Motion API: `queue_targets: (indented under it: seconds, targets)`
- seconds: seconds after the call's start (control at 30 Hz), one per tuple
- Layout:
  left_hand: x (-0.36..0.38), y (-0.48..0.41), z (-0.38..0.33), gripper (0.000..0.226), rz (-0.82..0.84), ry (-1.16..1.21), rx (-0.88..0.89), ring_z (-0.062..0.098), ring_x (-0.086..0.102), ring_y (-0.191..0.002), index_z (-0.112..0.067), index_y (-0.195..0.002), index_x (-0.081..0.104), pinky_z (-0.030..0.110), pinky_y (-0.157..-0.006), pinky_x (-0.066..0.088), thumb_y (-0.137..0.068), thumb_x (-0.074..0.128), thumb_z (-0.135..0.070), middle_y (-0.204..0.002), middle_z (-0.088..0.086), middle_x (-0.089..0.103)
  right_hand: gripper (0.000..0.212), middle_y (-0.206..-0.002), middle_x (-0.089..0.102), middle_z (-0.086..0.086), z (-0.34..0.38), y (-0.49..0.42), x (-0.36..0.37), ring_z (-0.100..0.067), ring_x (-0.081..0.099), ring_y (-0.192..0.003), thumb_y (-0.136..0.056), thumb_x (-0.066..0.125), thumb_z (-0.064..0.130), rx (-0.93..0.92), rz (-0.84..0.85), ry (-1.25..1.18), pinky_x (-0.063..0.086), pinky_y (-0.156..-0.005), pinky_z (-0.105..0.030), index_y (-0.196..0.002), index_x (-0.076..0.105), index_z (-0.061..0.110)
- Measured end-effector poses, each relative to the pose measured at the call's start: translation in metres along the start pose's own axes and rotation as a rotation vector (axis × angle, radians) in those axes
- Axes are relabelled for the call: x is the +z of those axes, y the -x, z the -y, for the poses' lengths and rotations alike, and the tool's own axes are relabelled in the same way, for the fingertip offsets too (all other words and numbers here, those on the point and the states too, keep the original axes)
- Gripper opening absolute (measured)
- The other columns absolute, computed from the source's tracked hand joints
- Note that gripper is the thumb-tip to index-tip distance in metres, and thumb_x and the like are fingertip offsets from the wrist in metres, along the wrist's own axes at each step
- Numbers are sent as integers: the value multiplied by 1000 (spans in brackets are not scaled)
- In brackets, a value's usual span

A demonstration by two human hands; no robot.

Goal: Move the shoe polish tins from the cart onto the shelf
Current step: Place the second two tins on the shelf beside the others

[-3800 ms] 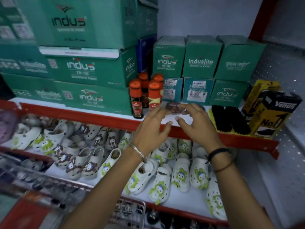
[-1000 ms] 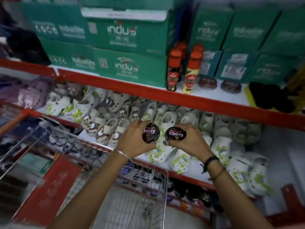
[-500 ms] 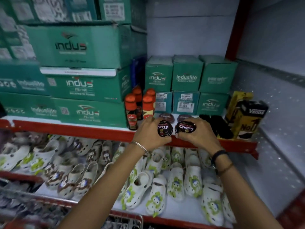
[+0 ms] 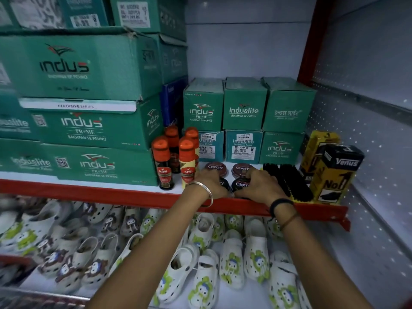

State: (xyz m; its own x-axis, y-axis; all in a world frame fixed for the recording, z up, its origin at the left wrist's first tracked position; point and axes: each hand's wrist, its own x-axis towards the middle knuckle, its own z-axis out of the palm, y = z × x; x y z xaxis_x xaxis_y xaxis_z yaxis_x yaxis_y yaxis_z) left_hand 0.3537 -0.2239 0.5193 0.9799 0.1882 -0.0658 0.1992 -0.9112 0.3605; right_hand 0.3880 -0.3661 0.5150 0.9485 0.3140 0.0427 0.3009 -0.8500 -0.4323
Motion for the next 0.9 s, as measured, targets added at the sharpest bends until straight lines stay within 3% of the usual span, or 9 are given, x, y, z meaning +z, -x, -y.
queue_targets:
  seconds: [0.2,0.3,0.37,0.43,0.57,0.77,0.9]
  targets:
    - [-5,-11,-5,50,71,-133,-17,30,49,-127,-10,-136,44,30,-102,44,-89,56,-23,-142,17,47,73,-130,53,-15,1,-3,-4,-33,50,-118,-68,78,43,27,66,69,40,-100,-38,-127,48,9]
    - [-11,-15,-8,43,72,-184,10,32,52,-122,-12,-129,50,33,-99,47,-87,55,-19,-136,16,52,55,-109,67,-13,0,-10,-9,-30,63,-97,-67,77,46,12,13,-1,53,-85,-37,-103,64,5]
    - [-11,-30,-11,32,43,-211,7,35,57,-112,-8,-116,57,36,-90,50,-88,51,-22,-126,19,58,46,-101,68,-15,0,-19,-13,-30,63,-89,-71,74,45,16,-89,-56,54,-77,-37,-94,63,6]
    - [-13,-42,-16,34,-6,-195,-1,36,57,-111,-4,-116,57,38,-88,50,-91,48,-26,-125,21,57,49,-109,65,-18,0,-32,-15,-33,61,-97,-74,72,44,15,-146,-63,53,-83,-40,-101,60,5]
    - [-11,-55,-22,38,32,-293,-39,35,49,-123,-2,-125,53,41,-101,43,-94,45,-24,-134,19,51,62,-123,61,-16,1,-52,-10,-33,56,-112,-72,73,46,23,-62,40,45,-98,-41,-116,55,6]
    - [-10,-68,-26,35,124,-398,-21,33,58,-114,-1,-121,56,37,-89,51,-93,43,-16,-126,17,59,52,-107,66,-15,-4,-64,-4,-31,60,-98,-68,76,44,23,-41,40,47,-91,-39,-102,61,7]
    - [-14,-67,-25,35,116,-476,40,33,52,-120,-5,-123,55,39,-95,48,-95,42,-21,-129,17,57,51,-108,67,-16,-7,-61,-5,-32,61,-98,-70,74,46,-22,-86,29,47,-89,-38,-101,64,7]
